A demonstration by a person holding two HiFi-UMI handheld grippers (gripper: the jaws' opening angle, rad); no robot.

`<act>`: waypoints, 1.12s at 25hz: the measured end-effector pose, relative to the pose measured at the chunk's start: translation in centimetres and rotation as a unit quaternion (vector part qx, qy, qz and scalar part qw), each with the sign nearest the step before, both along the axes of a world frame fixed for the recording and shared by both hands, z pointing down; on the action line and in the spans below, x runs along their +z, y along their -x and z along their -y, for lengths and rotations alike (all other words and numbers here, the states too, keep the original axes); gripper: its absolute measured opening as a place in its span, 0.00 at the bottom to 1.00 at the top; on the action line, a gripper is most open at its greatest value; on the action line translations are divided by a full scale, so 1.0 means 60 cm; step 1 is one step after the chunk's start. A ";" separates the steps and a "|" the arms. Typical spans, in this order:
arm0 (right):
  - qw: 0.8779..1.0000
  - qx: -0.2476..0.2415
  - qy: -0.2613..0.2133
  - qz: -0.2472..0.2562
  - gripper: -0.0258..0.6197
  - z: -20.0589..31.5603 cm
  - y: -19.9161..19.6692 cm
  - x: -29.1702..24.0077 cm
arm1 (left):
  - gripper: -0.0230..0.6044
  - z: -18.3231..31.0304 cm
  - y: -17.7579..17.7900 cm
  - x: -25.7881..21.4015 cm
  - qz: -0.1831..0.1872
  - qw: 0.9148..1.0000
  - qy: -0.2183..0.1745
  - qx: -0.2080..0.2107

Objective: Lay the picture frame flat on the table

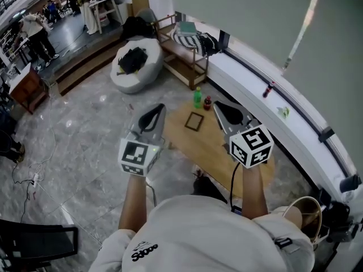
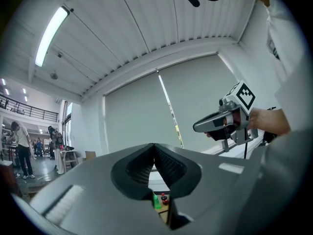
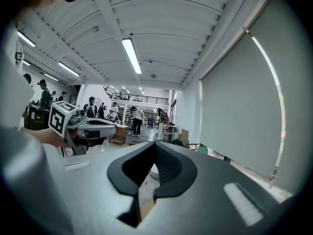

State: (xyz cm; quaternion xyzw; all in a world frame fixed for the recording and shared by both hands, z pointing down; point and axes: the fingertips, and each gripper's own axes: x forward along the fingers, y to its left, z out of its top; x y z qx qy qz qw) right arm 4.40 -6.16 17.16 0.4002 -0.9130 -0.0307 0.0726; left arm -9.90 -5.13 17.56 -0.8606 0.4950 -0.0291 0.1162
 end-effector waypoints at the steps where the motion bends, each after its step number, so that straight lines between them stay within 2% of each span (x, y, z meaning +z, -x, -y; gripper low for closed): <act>1: 1.000 -0.003 -0.004 0.002 0.04 -0.001 0.004 -0.007 | 0.05 -0.002 -0.001 -0.009 0.003 1.000 -0.005 0.001; 6: 1.000 -0.014 -0.016 0.005 0.04 -0.007 0.015 -0.025 | 0.05 -0.011 -0.009 -0.035 0.019 1.000 -0.020 0.004; 12: 1.000 -0.016 -0.017 0.001 0.04 -0.008 0.024 -0.026 | 0.05 -0.015 -0.007 -0.047 0.022 0.999 -0.028 0.005; 28: 1.000 -0.017 -0.004 -0.011 0.04 -0.001 0.038 -0.007 | 0.05 -0.012 0.015 -0.031 0.022 1.000 -0.019 -0.002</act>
